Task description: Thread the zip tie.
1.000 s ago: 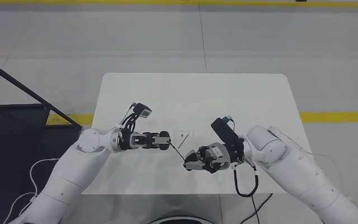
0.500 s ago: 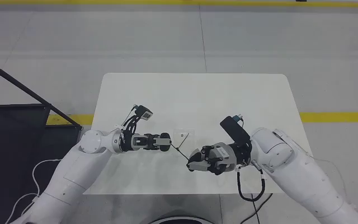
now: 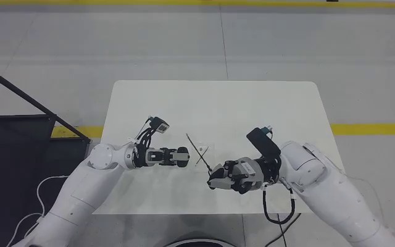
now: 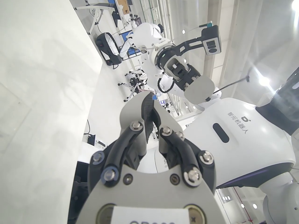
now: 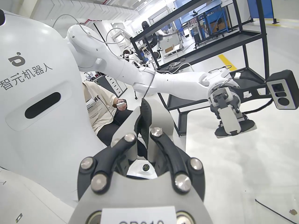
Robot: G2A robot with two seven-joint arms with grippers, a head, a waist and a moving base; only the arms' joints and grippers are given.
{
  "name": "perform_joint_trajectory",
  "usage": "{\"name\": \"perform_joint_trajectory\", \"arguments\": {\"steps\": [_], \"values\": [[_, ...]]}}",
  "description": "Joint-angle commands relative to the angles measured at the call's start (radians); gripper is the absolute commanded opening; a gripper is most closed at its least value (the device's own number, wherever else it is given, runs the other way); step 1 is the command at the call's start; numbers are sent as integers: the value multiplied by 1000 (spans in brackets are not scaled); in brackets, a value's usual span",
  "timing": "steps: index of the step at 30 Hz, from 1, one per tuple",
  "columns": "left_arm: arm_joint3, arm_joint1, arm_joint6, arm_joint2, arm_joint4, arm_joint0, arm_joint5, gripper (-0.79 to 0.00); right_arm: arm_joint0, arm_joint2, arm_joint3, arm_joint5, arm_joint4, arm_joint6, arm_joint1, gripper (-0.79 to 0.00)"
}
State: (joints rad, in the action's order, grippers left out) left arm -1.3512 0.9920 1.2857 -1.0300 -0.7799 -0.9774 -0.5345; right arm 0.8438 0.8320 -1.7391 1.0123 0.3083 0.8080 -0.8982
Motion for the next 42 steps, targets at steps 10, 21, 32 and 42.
{"name": "perform_joint_trajectory", "arguments": {"steps": [10,21,32,42], "values": [[0,0,0,0,0,0,0,-551,0,-1,0,0,0,0,0,-785],[0,0,0,0,0,0,0,0,0,-1,0,0,0,0,0,-785],[0,0,0,0,0,0,0,0,2,0,0,-6,-1,-5,0,-785],[0,0,0,0,0,0,0,0,16,1,0,-17,14,-4,-6,-785]]}}
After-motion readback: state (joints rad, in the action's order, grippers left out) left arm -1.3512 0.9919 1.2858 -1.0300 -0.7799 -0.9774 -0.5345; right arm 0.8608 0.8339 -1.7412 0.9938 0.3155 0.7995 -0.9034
